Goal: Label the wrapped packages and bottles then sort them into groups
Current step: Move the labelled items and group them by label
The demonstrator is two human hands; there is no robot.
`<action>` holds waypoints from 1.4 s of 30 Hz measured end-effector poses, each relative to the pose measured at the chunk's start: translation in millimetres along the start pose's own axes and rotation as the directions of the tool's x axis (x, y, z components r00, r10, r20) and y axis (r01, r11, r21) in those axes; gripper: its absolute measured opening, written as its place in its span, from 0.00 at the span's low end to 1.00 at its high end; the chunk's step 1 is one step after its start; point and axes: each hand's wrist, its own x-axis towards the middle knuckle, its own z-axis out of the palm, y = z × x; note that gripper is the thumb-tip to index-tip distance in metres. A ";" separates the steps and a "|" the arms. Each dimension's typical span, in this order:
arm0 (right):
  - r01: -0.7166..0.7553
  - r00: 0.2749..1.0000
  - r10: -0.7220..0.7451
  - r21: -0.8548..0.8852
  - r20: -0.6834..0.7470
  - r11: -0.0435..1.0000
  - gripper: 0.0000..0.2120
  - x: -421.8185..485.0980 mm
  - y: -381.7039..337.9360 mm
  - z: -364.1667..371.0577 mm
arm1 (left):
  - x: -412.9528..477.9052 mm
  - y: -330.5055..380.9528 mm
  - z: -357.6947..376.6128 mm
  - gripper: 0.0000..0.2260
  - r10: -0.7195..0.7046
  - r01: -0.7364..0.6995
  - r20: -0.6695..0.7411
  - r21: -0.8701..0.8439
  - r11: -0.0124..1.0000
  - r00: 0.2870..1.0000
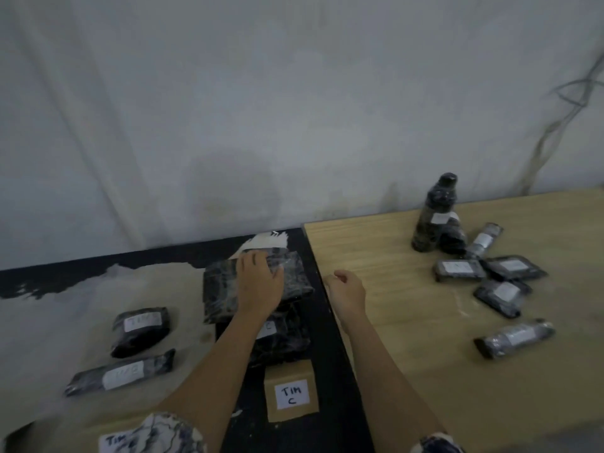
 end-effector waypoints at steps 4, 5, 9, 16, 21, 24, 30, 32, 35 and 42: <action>0.006 0.994 -0.014 -0.073 -0.111 0.997 0.17 20.3 17.6 -36.4 | -3.1 38.5 29.4 0.18 0.082 -0.081 0.035 -0.045 0.996 0.996; 0.001 0.991 -0.013 -0.092 -0.132 0.996 0.17 26.7 19.3 -46.6 | -3.4 47.3 38.3 0.18 0.092 -0.090 0.048 -0.046 0.995 0.995; -0.016 0.986 -0.010 -0.152 -0.169 0.988 0.16 65.9 26.5 -91.5 | 2.6 85.3 79.4 0.18 0.115 -0.108 0.136 -0.057 0.992 0.984; -0.027 0.976 -0.020 -0.211 -0.218 0.977 0.14 149.8 25.8 -176.4 | 19.7 162.3 152.6 0.18 0.054 -0.035 0.238 -0.084 0.996 0.970; -0.067 0.954 -0.028 -0.302 -0.299 0.951 0.15 215.8 19.7 -230.3 | 44.4 227.6 200.4 0.22 0.022 0.019 0.274 -0.146 0.989 0.961; -0.090 0.956 -0.037 -0.414 -0.289 0.906 0.18 245.1 16.7 -250.0 | 59.5 260.6 223.6 0.27 0.004 0.063 0.304 -0.211 0.976 0.953; -0.170 0.975 0.076 -0.478 -0.209 0.862 0.26 287.1 18.8 -267.5 | 93.6 289.1 256.2 0.31 -0.119 0.249 0.400 -0.292 0.923 0.909; -0.155 0.983 0.085 -0.483 -0.165 0.862 0.28 294.5 20.7 -267.5 | 94.1 287.6 265.9 0.35 -0.131 0.270 0.432 -0.279 0.921 0.892; -0.162 0.987 0.122 -0.574 -0.107 0.803 0.29 296.3 16.9 -264.9 | 94.8 288.7 281.3 0.40 -0.126 0.273 0.413 -0.320 0.907 0.902; -0.136 0.989 0.141 -0.636 -0.042 0.759 0.31 306.6 22.7 -261.1 | 104.2 298.2 295.4 0.32 -0.113 0.276 0.323 -0.520 0.808 0.940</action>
